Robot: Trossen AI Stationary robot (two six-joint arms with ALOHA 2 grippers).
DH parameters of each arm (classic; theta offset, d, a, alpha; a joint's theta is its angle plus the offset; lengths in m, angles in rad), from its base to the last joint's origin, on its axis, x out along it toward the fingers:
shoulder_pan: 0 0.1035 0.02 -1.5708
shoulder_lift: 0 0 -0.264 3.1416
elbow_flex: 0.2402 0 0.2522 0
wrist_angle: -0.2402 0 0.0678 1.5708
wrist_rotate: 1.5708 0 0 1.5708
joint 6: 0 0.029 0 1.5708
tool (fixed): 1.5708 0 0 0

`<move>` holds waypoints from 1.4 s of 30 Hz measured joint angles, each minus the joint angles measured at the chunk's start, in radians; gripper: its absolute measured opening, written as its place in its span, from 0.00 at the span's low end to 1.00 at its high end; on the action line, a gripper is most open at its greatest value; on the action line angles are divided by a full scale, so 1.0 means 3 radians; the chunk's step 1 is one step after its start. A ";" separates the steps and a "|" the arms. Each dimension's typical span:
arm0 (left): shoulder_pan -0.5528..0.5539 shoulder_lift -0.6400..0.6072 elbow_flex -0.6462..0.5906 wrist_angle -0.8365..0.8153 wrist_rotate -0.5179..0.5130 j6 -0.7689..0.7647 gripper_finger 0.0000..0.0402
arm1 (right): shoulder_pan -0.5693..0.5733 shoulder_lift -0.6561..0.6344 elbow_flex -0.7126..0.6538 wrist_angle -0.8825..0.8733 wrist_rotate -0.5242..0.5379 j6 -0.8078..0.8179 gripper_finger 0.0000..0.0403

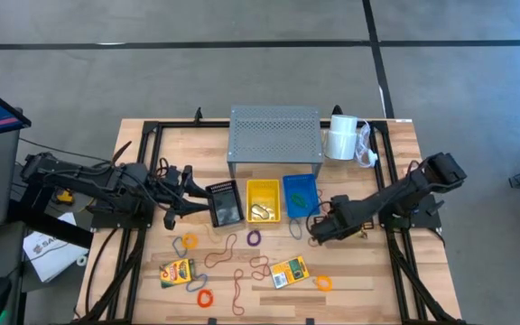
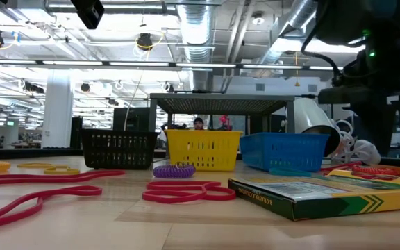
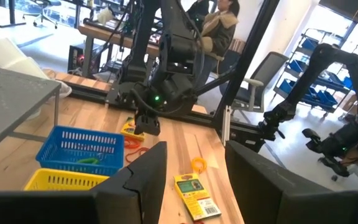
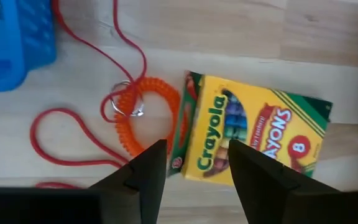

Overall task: Pick & Place Office Desk Supplies
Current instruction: Put the crayon box into the black basket

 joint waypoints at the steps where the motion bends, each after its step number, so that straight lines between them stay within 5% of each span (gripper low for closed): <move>1: 0.0000 0.0000 0.0000 0.0000 0.0000 0.0000 0.40 | -0.0019 0.0020 -0.0001 0.0029 0.0000 -0.0029 0.41; 23: 0.0000 -0.0116 -0.0003 0.0006 -0.0015 0.0001 0.40 | -0.0173 0.0045 -0.0272 0.0357 -0.0066 -0.0232 0.39; 42: 0.0000 -0.0124 -0.0003 -0.0003 -0.0029 0.0025 0.40 | -0.0162 0.0043 -0.0268 0.0399 -0.0055 -0.0416 0.01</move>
